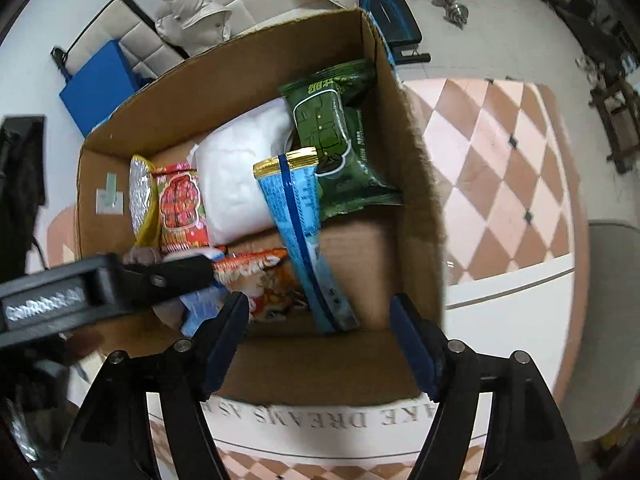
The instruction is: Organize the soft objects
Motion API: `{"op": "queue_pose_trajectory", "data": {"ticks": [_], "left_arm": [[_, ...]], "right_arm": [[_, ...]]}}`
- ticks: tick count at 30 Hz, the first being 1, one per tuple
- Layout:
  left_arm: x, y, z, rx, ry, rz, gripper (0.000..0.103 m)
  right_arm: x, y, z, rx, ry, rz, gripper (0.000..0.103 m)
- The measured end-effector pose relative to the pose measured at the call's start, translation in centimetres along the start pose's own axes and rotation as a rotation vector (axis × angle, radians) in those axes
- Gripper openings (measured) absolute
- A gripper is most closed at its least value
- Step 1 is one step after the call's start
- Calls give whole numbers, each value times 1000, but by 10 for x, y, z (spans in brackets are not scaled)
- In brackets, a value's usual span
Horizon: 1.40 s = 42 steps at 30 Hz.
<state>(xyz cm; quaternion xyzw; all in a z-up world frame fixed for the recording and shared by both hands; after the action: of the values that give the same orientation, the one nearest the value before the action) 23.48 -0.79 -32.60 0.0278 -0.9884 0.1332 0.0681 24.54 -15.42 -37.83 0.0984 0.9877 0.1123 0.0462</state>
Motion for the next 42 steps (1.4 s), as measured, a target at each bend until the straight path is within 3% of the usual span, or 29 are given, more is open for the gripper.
{"op": "queue_pose_trajectory", "data": {"ticks": [2,8,11,13,17,21,27,36,42], "left_arm": [[12,5,-13,-34,-47,20,81],[39,18,-33,-145,-164,69,82],[51,25,-35,-206,-230,90,103],[53,27,-34,-230,-260,94,103],[57,34,-38,-218,-261,76,103],[62,43,-45,-257,-285,64,103],[90,48,-73,-341,-391,57,103],[174,37,-128,-335,-571,73,103],[219,25,-163,-326,-641,89,103]], "right_arm": [[7,2,-8,26,-17,-35,87],[27,8,-28,83,-47,-103,89],[35,12,-37,98,-71,-126,98],[38,15,-43,106,-88,-133,103],[42,22,-51,153,-114,-157,103],[47,27,-56,173,-119,-167,103],[59,28,-75,176,-159,-181,103],[121,32,-145,164,-286,-224,103],[165,34,-202,156,-392,-238,103]]}}
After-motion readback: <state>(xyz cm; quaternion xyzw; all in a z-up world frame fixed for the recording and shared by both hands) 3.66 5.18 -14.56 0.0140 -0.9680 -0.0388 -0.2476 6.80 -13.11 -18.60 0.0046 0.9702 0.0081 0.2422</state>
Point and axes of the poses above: each gripper's, at about its wrist camera, not at the fingertips, and z roughly the way its jaws point, y to its left, x to its underside, the point moved 4 cm from there along z, roughly the way its jaws point, and after that the axes turned 4 degrees about -x, right-handed, at the moved point
